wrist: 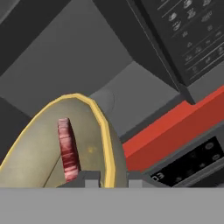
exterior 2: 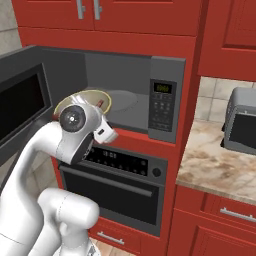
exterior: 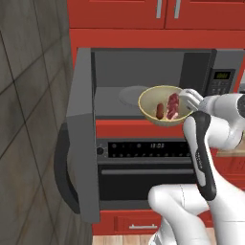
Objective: Place the bowl containing the hot dog and steak in the microwave. Close the microwave door and press the start button to microwave the meal.
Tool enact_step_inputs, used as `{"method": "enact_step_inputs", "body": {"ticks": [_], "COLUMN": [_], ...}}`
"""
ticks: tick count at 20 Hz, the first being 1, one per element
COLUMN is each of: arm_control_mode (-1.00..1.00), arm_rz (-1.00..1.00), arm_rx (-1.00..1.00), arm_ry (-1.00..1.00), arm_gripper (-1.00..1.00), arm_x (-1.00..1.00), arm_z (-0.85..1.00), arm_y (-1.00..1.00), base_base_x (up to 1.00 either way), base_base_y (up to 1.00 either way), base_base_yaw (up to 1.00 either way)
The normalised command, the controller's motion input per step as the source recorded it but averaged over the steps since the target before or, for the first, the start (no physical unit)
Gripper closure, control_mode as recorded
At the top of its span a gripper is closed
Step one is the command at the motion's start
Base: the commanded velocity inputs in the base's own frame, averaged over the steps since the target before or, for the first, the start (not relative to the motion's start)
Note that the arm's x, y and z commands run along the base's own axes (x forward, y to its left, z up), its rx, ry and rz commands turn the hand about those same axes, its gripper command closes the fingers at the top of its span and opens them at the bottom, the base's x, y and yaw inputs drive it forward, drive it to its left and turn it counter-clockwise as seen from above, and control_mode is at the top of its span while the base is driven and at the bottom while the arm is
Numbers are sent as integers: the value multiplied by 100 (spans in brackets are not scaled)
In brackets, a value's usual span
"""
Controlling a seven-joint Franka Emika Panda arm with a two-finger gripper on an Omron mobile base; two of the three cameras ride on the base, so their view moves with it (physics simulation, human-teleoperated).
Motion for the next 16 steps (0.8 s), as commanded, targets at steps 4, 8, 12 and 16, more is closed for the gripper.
{"method": "enact_step_inputs", "body": {"ticks": [4, 8, 12, 16], "arm_control_mode": [-100, -100, -100, -100], "arm_rz": [-17, -5, -1, -1], "arm_rx": [13, 8, 2, 2], "arm_ry": [-1, 0, 2, 3], "arm_gripper": [100, 100, 100, 100], "arm_x": [23, 24, 34, 49], "arm_z": [1, 5, 1, 1], "arm_y": [0, -4, -7, -3], "base_base_x": [0, 0, 0, 0], "base_base_y": [0, 0, 0, 0], "base_base_yaw": [0, 0, 0, 0]}}
